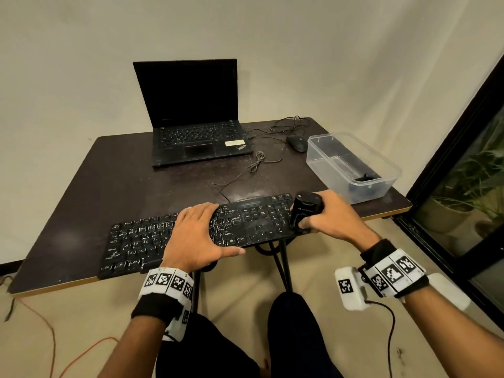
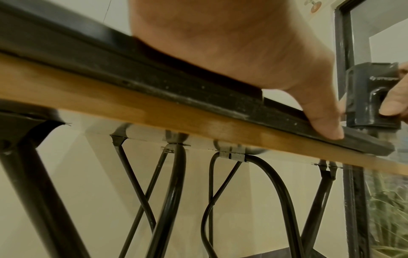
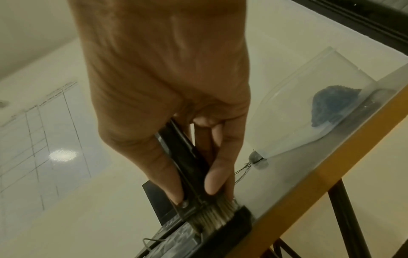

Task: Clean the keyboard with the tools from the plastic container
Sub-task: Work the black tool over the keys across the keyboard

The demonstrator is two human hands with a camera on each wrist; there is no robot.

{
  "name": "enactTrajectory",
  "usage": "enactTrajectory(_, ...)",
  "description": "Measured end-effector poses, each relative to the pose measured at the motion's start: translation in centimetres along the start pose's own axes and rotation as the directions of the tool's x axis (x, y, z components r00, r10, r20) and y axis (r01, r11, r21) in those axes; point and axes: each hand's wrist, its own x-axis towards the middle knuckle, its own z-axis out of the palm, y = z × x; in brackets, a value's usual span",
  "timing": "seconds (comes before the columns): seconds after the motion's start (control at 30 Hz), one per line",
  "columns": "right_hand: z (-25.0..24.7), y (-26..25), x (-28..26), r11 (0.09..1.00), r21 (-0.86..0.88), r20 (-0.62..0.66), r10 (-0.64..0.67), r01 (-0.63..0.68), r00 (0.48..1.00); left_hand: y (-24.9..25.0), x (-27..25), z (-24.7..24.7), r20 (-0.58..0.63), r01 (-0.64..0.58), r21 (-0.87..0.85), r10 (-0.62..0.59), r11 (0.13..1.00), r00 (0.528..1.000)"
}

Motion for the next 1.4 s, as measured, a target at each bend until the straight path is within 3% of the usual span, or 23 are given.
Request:
enactTrajectory(0.13, 0.6, -0.4, -0.9, 0.998, 0.066, -0.108, 0.008, -0.001, 0.994, 0.1, 0.1, 0.0, -0.005, -0.008, 0.009, 0.008, 1.000, 1.000)
enactTrajectory(0.2, 1.4, -1.2, -2.0, 0.999, 0.015, -0.066, -0.045, 0.046, 0.997, 0.2, 0.2, -0.1, 0.006, -0.011, 0.018, 0.011, 1.000, 1.000)
enactTrajectory(0.27, 2.1, -1.9, -2.7, 0.994, 0.080, 0.023, -0.070, 0.068, 0.997, 0.2, 0.2, -0.2, 0.015, -0.010, 0.024, 0.009, 1.000, 1.000)
enactTrajectory(0.4, 2.6, -2.9, -2.3, 0.995, -0.001, -0.095, -0.103, 0.103, 0.990, 0.2, 0.2, -0.3, 0.025, -0.007, 0.036, 0.006, 0.999, 1.000)
enactTrajectory(0.53, 2.2, -4.3, -1.8, 0.989, -0.027, 0.080, -0.139, 0.142, 0.987, 0.4, 0.2, -0.3, 0.023, -0.007, 0.044, 0.006, 0.999, 1.000)
enactTrajectory(0.63, 1.6, -4.4, -0.8, 0.995, -0.020, 0.017, -0.098, 0.098, 0.995, 0.5, 0.1, -0.2, 0.015, -0.002, 0.047, 0.001, 0.999, 1.000)
enactTrajectory(0.77, 1.7, -5.0, 0.5, 0.994, 0.006, 0.181, -0.105, 0.106, 0.978, 0.4, 0.1, -0.1, 0.003, 0.001, 0.040, -0.001, 0.999, 1.000)
enactTrajectory(0.9, 2.3, -5.6, 2.0, 0.995, -0.048, 0.019, -0.082, 0.083, 0.996, 0.4, 0.1, -0.1, 0.007, 0.002, 0.032, -0.002, 0.999, 1.000)
enactTrajectory(1.03, 2.9, -6.8, 2.2, 0.991, -0.048, 0.185, -0.111, 0.122, 0.977, 0.2, 0.2, 0.1, -0.011, -0.001, 0.031, 0.001, 1.000, 1.000)
enactTrajectory(1.17, 3.1, -6.9, 2.8, 0.992, -0.087, 0.017, -0.095, 0.097, 0.995, 0.2, 0.3, 0.1, -0.007, -0.010, 0.036, 0.010, 0.999, 1.000)
enactTrajectory(1.3, 3.8, -7.3, 2.6, 0.994, -0.006, 0.173, -0.108, 0.111, 0.979, 0.1, 0.3, 0.1, -0.011, -0.007, 0.033, 0.007, 0.999, 1.000)
enactTrajectory(1.4, 4.1, -7.0, 2.6, 0.990, -0.088, -0.026, -0.110, 0.108, 0.994, 0.1, 0.4, 0.2, -0.007, -0.004, 0.039, 0.004, 0.999, 1.000)
